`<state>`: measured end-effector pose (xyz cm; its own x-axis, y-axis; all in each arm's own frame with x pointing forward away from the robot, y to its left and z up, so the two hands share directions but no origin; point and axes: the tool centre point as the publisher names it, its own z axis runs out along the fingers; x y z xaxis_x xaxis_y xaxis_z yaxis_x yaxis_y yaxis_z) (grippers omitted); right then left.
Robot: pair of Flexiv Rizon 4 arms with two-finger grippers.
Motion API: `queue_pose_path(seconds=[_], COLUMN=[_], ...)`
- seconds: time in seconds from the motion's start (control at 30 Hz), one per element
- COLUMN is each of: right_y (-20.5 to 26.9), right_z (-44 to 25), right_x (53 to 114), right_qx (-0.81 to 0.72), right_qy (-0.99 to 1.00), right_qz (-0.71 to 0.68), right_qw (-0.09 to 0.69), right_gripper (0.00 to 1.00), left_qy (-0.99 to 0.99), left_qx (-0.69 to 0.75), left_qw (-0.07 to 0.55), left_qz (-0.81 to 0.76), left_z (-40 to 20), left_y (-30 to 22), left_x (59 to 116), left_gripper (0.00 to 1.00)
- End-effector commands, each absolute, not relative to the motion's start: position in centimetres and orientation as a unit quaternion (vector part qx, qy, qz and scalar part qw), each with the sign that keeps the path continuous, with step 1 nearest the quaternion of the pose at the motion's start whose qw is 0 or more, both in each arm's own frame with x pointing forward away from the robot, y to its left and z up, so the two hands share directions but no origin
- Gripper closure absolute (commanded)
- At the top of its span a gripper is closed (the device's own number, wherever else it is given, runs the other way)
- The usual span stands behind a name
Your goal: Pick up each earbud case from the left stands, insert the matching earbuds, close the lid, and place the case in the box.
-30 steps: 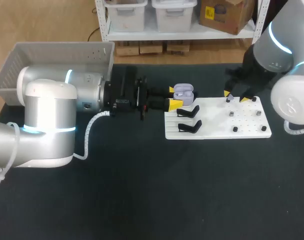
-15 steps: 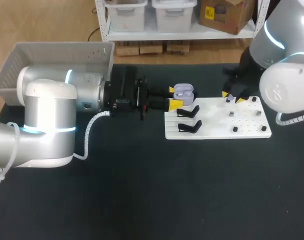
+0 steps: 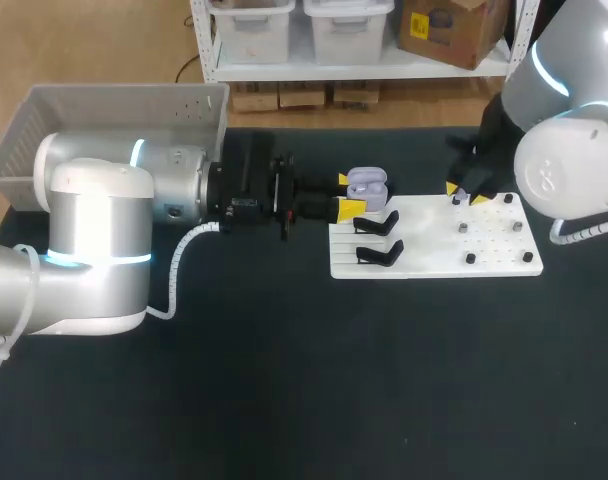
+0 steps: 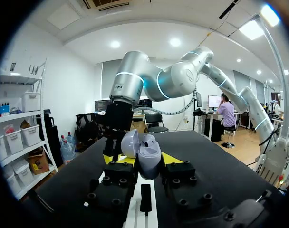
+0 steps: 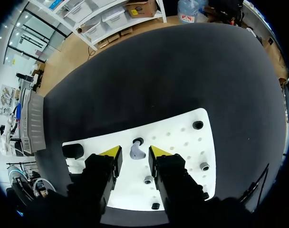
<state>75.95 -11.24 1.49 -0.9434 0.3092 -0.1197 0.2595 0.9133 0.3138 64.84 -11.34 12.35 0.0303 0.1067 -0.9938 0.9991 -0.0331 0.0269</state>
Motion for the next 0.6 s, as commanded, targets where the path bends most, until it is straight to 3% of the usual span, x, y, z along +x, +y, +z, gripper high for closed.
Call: queue_pose_path(seconds=[0.03,0.23,0.3,0.33,0.6], right_y=[-11.2,-11.3,-11.3,-11.3,-11.7], right_z=[1.3,1.3,1.3,1.3,2.6], right_x=[76.2,76.3,76.3,76.3,75.5], right_qx=[0.146,0.146,0.147,0.147,0.150], right_qy=[0.975,0.975,0.975,0.975,0.973], right_qz=[0.149,0.148,0.148,0.148,0.155], right_qw=[0.079,0.078,0.078,0.078,0.085], right_gripper=[0.66,0.76,0.89,1.00,1.00], left_qy=[0.511,0.511,0.511,0.511,0.511], left_qx=[0.540,0.540,0.540,0.540,0.540], left_qw=[0.474,0.474,0.474,0.474,0.474], left_qz=[-0.472,-0.472,-0.472,-0.472,-0.472], left_z=[12.3,12.3,12.3,12.3,12.3], left_y=[-11.3,-11.3,-11.3,-11.3,-11.3], left_x=[64.7,64.7,64.7,64.7,64.7], left_gripper=[1.00,1.00,1.00,1.00,1.00])
